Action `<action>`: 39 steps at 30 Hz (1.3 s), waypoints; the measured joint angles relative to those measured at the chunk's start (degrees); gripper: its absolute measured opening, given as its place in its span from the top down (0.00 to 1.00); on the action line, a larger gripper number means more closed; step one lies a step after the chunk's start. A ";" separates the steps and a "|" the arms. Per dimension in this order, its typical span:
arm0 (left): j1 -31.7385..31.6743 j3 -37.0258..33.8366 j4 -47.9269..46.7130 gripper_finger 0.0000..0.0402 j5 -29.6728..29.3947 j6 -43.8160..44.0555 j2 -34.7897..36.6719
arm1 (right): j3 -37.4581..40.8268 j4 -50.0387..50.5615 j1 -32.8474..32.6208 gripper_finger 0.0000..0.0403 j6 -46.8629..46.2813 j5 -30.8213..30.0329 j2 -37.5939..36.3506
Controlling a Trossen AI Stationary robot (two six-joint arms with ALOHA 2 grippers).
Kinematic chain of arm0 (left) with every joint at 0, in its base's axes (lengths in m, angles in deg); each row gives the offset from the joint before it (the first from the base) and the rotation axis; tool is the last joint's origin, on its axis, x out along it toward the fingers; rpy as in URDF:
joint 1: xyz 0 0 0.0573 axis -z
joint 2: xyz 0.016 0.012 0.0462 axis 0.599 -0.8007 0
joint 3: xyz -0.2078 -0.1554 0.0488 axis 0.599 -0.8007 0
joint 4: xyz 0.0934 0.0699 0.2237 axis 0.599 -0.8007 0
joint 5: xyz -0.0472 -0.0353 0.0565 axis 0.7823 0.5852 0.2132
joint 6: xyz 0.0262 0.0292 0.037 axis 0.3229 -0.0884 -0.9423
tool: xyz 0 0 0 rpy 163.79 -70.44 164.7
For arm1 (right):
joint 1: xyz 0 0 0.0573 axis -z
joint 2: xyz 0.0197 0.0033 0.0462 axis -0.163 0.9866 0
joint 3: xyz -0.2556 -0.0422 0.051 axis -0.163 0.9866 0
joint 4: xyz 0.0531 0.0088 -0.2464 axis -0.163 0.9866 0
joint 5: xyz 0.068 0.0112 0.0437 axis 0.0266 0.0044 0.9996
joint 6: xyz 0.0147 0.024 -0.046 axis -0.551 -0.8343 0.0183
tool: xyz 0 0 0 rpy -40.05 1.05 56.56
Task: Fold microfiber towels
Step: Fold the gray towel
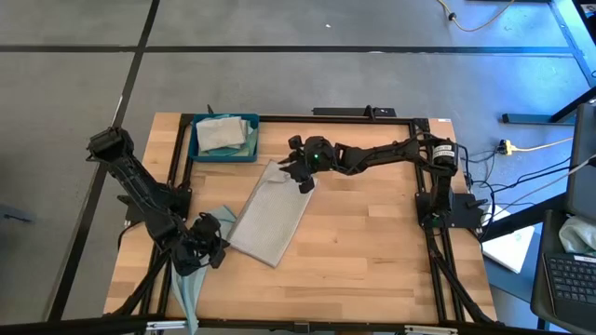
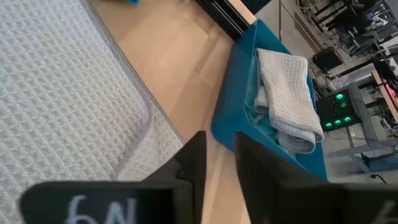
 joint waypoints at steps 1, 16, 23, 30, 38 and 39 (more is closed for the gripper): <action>0.00 0.00 0.01 0.99 0.00 -0.23 0.00 | 0.00 0.00 0.00 0.77 -0.05 0.00 0.00; -0.03 -0.01 -2.41 0.91 0.64 -0.78 -0.26 | -0.02 10.26 -1.22 0.65 -0.53 -4.97 0.00; -1.40 0.00 -1.28 0.91 -0.41 -1.15 -0.28 | -0.02 20.05 -1.57 0.65 -3.18 1.65 0.00; -2.24 1.37 11.09 0.91 -15.56 -21.53 -0.28 | -0.02 29.12 -1.83 0.65 -8.19 3.33 0.00; -5.04 1.46 18.85 0.91 -12.72 -29.70 -0.24 | -0.02 29.64 -2.17 0.65 -8.95 6.63 0.00; -5.07 1.45 17.64 0.91 -11.80 -27.96 -0.24 | -0.02 29.73 -2.16 0.65 -9.06 6.62 0.00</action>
